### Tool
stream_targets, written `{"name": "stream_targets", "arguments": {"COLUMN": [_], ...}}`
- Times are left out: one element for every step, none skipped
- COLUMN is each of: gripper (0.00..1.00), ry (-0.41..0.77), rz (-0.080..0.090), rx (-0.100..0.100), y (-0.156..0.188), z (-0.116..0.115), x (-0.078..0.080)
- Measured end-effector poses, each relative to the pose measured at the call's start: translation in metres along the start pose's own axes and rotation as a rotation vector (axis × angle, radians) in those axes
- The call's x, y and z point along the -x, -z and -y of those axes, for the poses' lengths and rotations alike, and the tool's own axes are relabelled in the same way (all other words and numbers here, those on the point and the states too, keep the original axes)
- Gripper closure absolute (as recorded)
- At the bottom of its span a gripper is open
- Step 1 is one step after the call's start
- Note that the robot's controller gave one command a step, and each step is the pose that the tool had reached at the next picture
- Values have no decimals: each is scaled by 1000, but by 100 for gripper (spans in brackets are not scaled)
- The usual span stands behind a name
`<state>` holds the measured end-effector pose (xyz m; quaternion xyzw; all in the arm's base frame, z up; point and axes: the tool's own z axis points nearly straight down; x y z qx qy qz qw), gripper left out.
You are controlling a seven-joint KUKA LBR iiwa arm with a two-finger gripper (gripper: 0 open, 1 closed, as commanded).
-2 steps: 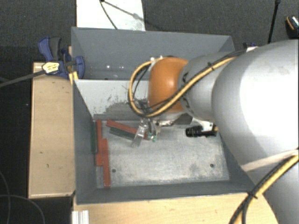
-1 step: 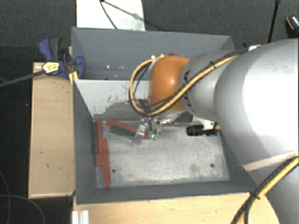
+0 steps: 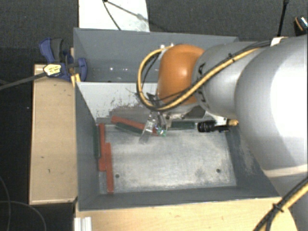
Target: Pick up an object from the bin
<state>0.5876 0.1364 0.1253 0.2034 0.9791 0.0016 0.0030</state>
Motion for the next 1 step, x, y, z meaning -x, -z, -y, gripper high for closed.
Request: {"name": "stream_targets", "arguments": {"gripper": [100], "ry": [6], "rz": [-1], "rx": [0], "y": [53], "z": [-1], "x": [1]}}
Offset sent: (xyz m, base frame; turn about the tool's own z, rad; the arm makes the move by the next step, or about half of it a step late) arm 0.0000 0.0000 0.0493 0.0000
